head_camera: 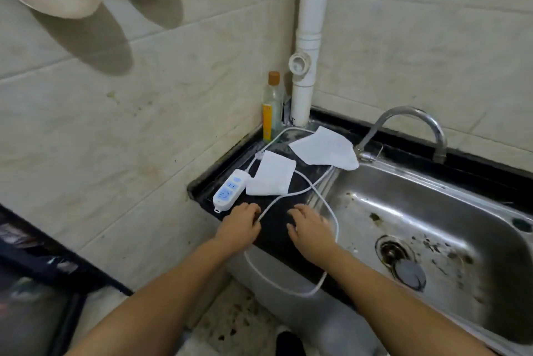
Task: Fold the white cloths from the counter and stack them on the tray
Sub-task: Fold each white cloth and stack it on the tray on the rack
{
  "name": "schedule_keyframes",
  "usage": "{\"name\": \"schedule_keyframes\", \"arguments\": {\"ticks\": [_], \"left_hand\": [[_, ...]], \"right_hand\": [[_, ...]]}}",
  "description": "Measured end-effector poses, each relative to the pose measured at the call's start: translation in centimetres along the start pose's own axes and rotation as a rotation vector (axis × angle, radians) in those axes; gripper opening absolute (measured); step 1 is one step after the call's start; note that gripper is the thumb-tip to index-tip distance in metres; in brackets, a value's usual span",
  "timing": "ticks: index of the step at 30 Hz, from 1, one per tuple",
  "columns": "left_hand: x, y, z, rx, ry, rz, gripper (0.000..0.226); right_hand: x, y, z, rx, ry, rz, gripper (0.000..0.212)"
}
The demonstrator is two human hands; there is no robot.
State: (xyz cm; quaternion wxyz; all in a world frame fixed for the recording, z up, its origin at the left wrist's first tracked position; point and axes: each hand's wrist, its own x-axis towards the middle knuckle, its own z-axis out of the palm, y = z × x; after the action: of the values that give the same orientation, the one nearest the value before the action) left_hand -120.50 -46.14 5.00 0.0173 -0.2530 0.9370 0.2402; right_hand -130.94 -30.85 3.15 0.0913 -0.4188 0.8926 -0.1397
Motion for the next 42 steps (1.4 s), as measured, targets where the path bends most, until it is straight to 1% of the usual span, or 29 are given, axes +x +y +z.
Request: {"name": "schedule_keyframes", "arguments": {"ticks": [4, 6, 8, 11, 15, 19, 22, 24, 27, 30, 33, 35, 37, 40, 42], "left_hand": [[6.5, -0.3, 0.1, 0.025, -0.027, -0.039, 0.024], [9.5, -0.6, 0.4, 0.062, -0.041, -0.051, 0.031], [12.0, -1.1, 0.7, 0.155, -0.079, -0.049, 0.039], [14.9, -1.4, 1.4, 0.357, -0.145, -0.023, 0.047], [16.4, -1.4, 2.7, 0.417, -0.173, -0.008, 0.052], [16.2, -1.4, 3.7, 0.472, -0.162, -0.004, 0.045], [16.1, -1.4, 4.1, 0.477, -0.160, -0.043, 0.045], [15.8, -1.2, 4.2, 0.448, -0.164, -0.066, 0.047], [14.6, -0.7, 3.8, 0.400, -0.125, -0.062, 0.037], [12.5, 0.1, 2.4, 0.342, 0.006, -0.039, 0.028], [10.5, 1.6, -0.1, 0.291, 0.142, 0.018, 0.028], [9.1, 2.9, -1.9, 0.267, 0.211, 0.095, 0.029], [7.4, 4.5, -3.3, 0.253, 0.282, 0.187, 0.028], [4.7, 7.2, -4.3, 0.183, 0.384, 0.341, 0.029], [2.7, 9.7, -4.2, 0.104, 0.357, 0.385, 0.033]], "right_hand": [[7.3, 1.7, 0.8, -0.030, -0.094, -0.094, 0.036], [10.7, 2.5, 1.0, -0.028, -0.134, -0.114, 0.035], [13.6, 3.2, 1.4, -0.024, -0.179, -0.135, 0.036], [16.7, 3.6, 2.4, -0.025, -0.242, -0.159, 0.040], [18.4, 3.9, 3.8, -0.027, -0.267, -0.131, 0.040], [18.6, 4.0, 4.3, 0.009, -0.260, -0.078, 0.038], [18.8, 3.8, 4.1, -0.004, -0.245, -0.048, 0.026], [18.4, 3.5, 4.0, -0.027, -0.208, -0.055, 0.021], [17.2, 3.1, 3.4, 0.002, -0.100, -0.097, 0.018], [15.4, 2.3, 1.4, 0.074, 0.032, -0.163, 0.013], [12.8, 1.4, -2.3, 0.131, 0.168, -0.194, 0.008], [10.4, 1.0, -5.0, 0.208, 0.225, -0.135, 0.007], [7.3, 1.0, -7.3, 0.332, 0.270, -0.047, 0.010], [1.7, 1.8, -9.8, 0.474, 0.396, 0.083, 0.007], [-2.4, 2.8, -10.9, 0.511, 0.475, 0.145, 0.008]]}}
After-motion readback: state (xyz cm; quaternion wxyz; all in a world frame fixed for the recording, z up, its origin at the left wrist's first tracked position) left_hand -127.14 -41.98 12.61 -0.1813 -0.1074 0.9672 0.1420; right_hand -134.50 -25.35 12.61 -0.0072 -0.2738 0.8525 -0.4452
